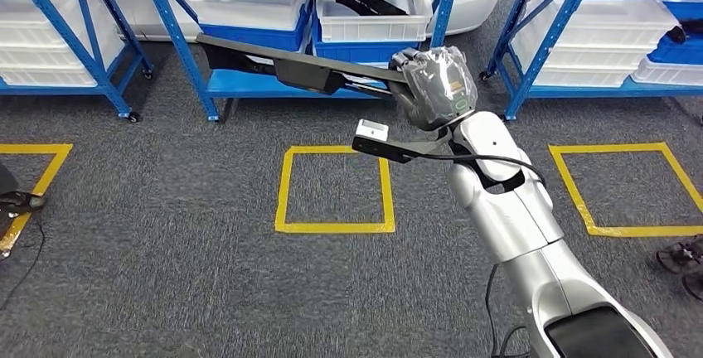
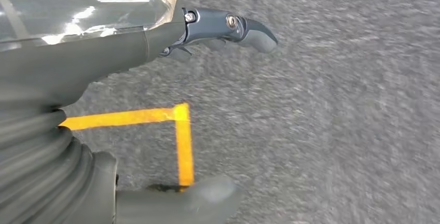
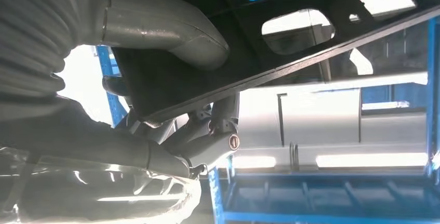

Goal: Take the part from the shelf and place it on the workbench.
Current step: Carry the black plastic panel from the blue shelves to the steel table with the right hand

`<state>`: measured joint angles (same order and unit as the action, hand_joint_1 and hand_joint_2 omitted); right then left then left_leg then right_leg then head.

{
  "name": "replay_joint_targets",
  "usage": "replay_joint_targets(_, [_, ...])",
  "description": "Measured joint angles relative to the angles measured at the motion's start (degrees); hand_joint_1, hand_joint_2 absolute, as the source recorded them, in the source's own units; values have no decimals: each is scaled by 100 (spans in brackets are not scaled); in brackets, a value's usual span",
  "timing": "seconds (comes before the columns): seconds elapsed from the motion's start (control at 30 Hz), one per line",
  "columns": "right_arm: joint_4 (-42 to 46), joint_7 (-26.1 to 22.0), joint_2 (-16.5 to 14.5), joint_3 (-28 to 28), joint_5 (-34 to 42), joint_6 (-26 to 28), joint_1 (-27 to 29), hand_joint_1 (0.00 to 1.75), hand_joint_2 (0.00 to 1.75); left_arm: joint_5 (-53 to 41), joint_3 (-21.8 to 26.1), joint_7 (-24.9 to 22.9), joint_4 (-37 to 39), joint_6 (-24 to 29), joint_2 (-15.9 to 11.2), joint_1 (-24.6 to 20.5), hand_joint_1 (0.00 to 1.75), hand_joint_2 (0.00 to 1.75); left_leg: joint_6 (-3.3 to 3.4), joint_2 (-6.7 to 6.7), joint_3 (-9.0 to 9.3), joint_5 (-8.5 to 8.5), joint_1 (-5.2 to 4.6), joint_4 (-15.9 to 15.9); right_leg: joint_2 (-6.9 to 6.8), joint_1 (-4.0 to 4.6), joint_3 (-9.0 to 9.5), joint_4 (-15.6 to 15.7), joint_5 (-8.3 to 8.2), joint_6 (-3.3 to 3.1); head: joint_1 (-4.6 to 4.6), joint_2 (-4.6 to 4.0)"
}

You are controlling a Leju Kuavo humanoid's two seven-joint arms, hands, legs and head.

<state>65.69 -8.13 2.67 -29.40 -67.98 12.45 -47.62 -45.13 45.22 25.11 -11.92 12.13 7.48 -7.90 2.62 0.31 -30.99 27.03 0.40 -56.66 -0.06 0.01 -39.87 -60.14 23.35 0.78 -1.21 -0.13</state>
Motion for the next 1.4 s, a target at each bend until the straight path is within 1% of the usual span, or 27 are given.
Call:
replay_joint_targets(0.07, [0, -1, 9, 8, -6, -21, 2, 175, 175, 4, 2, 0, 1, 4, 1, 0, 0, 175, 43, 12, -207, -187, 1, -2, 4, -15, -159, -680, 596, -62, 30, 0])
replay_joint_targets(0.1, [0, -2, 10, 8, -11, -27, 3, 175, 175, 5, 2, 0, 1, 5, 2, 0, 0, 175, 39, 16, -317, -277, 1, -6, 4, -27, -205, -1068, 774, -49, 32, 0])
replay_joint_targets(0.13, [-1, -2, 10, 8, -18, -38, 4, 175, 175, 5, 2, 0, 1, 6, 4, 0, 0, 175, 30, 22, -428, -364, 1, -10, 4, -39, -199, -1377, 822, 2, 33, 0])
replay_joint_targets(0.17, [-1, -3, 7, 7, -25, -49, 4, 175, 175, 6, 2, 0, 1, 7, 7, 0, 0, 175, 18, 29, -534, -447, 3, -13, 4, -52, -128, -1534, 753, 75, 33, 0])
replay_joint_targets(0.23, [-1, -3, 2, 7, -36, -66, 3, 175, 175, 6, 2, 0, 1, 7, 13, 0, 0, 175, -1, 38, -657, -546, 6, -18, 4, -72, 30, -1552, 567, 181, 32, 0])
replay_joint_targets(0.3, [-1, -3, 2, 7, -39, -69, 3, 175, 175, 6, 2, 0, 1, 7, 15, 0, 0, 175, -7, 40, -686, -569, 7, -19, 4, -75, 95, -1502, 510, 206, 31, 0])
replay_joint_targets(0.33, [-1, -3, 0, 7, -43, -71, 3, 175, 175, 6, 2, 0, 1, 7, 15, -1, 0, 175, -19, 39, -726, -606, 9, -21, 4, -79, 248, -1320, 480, 216, 32, 0])
replay_joint_targets(0.37, [-1, -3, -17, 6, -55, -73, -4, 175, 175, 8, 2, 4, -1, 9, 15, -2, 0, 175, -59, 39, -797, -706, 1, -20, 9, -69, 567, -841, 566, 188, 27, 0])
replay_joint_targets(0.43, [-5, -3, -54, 2, -80, -76, -18, 175, 175, 11, 4, 9, -3, 13, 13, 8, 0, 175, -184, 30, -970, -945, 8, -3, 5, -75, 1119, 85, 677, 54, 15, 0])
replay_joint_targets(0.47, [-9, -3, -73, -2, -89, -76, -24, 175, 175, 13, 5, 11, -4, 16, 10, 16, 0, 175, -245, 23, -1043, -891, 14, -66, -1, -77, 1236, 373, 722, -53, 6, 0])
replay_joint_targets(0.5, [-14, -3, -82, -4, -90, -77, -26, 175, 175, 13, 7, 10, -3, 16, 10, 26, 0, 175, -284, 15, -1105, -664, 32, -235, -14, -89, 1162, 364, 628, -136, -2, 0])
replay_joint_targets(0.57, [-18, -3, -101, -7, -92, -78, -29, 175, 175, 13, 8, 9, -2, 16, 15, 33, 0, 175, -336, 0, -1246, 32, 52, -916, -26, -75, 1013, 357, 455, -230, -12, 0])
replay_joint_targets(0.6, [-19, -3, -108, -7, -92, -78, -29, 175, 175, 13, 8, 9, -2, 16, 17, 34, 0, 175, -356, -7, -1298, 257, 59, -1314, -27, -59, 914, 351, 373, -244, -14, 0])
replay_joint_targets(0.63, [-20, -3, -111, -7, -92, -78, -28, 175, 175, 13, 8, 9, -2, 16, 16, 33, 0, 175, -371, -12, -1315, 341, 67, -1627, -28, -47, 819, 343, 299, -244, -13, 0])
replay_joint_targets(0.7, [-22, -3, -112, -7, -92, -78, -28, 175, 175, 13, 7, 6, -2, 16, 15, 32, 0, 175, -375, -18, -1127, 159, 77, -1796, -27, -33, 622, 315, 162, -228, -14, 0])
replay_joint_targets(0.77, [-22, -3, -119, -5, -92, -78, -36, 175, 175, 13, 8, 2, -3, 17, 13, 21, 0, 175, -331, -31, -539, 0, 74, -1235, -22, -26, 445, 272, 43, -193, -17, 0])
replay_joint_targets(0.83, [-22, -3, -135, 2, -92, -82, -73, 175, 175, 13, 8, 8, -7, 18, 8, -3, 0, 175, -259, -46, 80, 168, 47, -423, -25, -11, 329, 240, -60, -132, -11, 0])
replay_joint_targets(0.87, [-22, -3, -146, 5, -92, -86, -97, 175, 175, 13, 7, 15, -8, 19, 5, -13, 0, 175, -221, -49, 226, 264, 23, -174, -31, -9, 292, 242, -112, -94, -9, 0])
replay_joint_targets(0.97, [-25, -3, -162, 8, -90, -98, -130, 175, 175, 13, 6, 28, -7, 28, 13, -5, 0, 175, -97, -20, 186, 176, 7, 18, -38, -11, 182, 210, -182, -1, -7, 0])
replay_joint_targets(1.0, [-27, -3, -161, 9, -89, -102, -131, 175, 175, 13, 7, 29, -7, 31, 16, 2, 0, 175, -51, -7, 143, 100, 18, 43, -31, -11, 106, 75, -79, 0, 2, 0])
replay_joint_targets(1.07, [-33, -3, -155, 12, -89, -110, -129, 175, 175, 13, 8, 31, -6, 41, 17, 4, 0, 175, -6, 9, 6, -39, 25, 57, -15, -32, -145, -541, 322, -24, 14, 0])
replay_joint_targets(1.13, [-46, -3, -151, 11, -96, -115, -112, 175, 175, 10, 9, 36, -6, 50, 17, 6, 0, 175, -7, 14, -150, -158, 25, 50, -12, -61, -341, -1245, 681, -10, 20, 0])
replay_joint_targets(1.17, [-52, -3, -151, 10, -104, -120, -103, 175, 175, 9, 9, 39, -6, 51, 20, 8, 0, 175, -14, 16, -214, -204, 25, 48, -13, -74, -367, -1438, 772, 15, 19, 0])
replay_joint_targets(1.2, [-59, -3, -151, 8, -118, -127, -97, 175, 175, 7, 9, 43, -6, 51, 24, 11, 0, 175, -24, 18, -265, -242, 27, 44, -13, -87, -314, -1468, 800, 47, 21, 0])
replay_joint_targets(1.23, [-63, -4, -152, 4, -133, -139, -94, 175, 175, 6, 9, 49, -6, 52, 30, 14, 0, 175, -42, 11, -316, -279, 32, 38, -13, -104, -144, -1286, 768, 91, 19, 0])
replay_joint_targets(1.33, [-69, -18, -163, -13, -203, -163, -103, 175, 175, 6, 9, 72, -7, 61, 37, 16, 0, 175, -145, -49, -481, -382, 44, -27, 106, -157, 682, -141, 608, 203, 22, 0])
replay_joint_targets(1.4, [-72, -25, -177, -31, -268, -163, -110, 175, 175, 6, 9, 86, -7, 68, 29, 11, 0, 175, -210, -74, -568, -433, 27, -84, 187, -145, 888, 216, 574, 153, 15, 0])
